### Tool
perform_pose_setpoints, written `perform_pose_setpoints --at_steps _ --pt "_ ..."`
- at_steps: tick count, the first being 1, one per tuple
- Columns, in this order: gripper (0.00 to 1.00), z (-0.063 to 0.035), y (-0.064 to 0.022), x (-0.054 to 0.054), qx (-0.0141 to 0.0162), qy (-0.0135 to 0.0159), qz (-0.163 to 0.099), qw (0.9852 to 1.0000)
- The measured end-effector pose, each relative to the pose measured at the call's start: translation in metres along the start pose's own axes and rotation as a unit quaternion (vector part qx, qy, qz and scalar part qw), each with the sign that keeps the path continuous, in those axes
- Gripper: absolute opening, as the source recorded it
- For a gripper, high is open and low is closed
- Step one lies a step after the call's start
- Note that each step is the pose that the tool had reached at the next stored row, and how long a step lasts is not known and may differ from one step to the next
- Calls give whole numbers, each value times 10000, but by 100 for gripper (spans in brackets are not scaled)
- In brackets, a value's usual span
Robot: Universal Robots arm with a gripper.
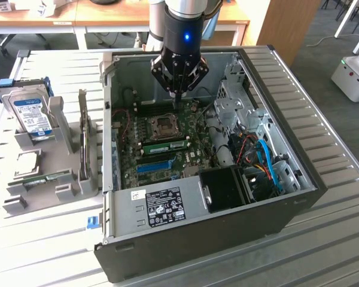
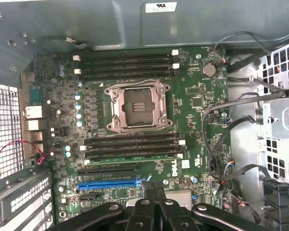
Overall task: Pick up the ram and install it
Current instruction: 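Press down the ram until it locks into place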
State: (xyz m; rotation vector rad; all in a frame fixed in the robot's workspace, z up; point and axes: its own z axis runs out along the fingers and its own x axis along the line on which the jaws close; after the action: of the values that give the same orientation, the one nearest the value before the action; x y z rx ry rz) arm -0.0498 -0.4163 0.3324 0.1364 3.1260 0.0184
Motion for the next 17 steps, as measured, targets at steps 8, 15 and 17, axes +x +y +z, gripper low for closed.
perform_pose_setpoints --at_steps 8,15,17 --pt "11 -1 0 0 1 7 -60 10000" --pt "11 0 0 0 0 8 -125 9999" --pt "11 0 -2 25 -1 7 -126 9999"
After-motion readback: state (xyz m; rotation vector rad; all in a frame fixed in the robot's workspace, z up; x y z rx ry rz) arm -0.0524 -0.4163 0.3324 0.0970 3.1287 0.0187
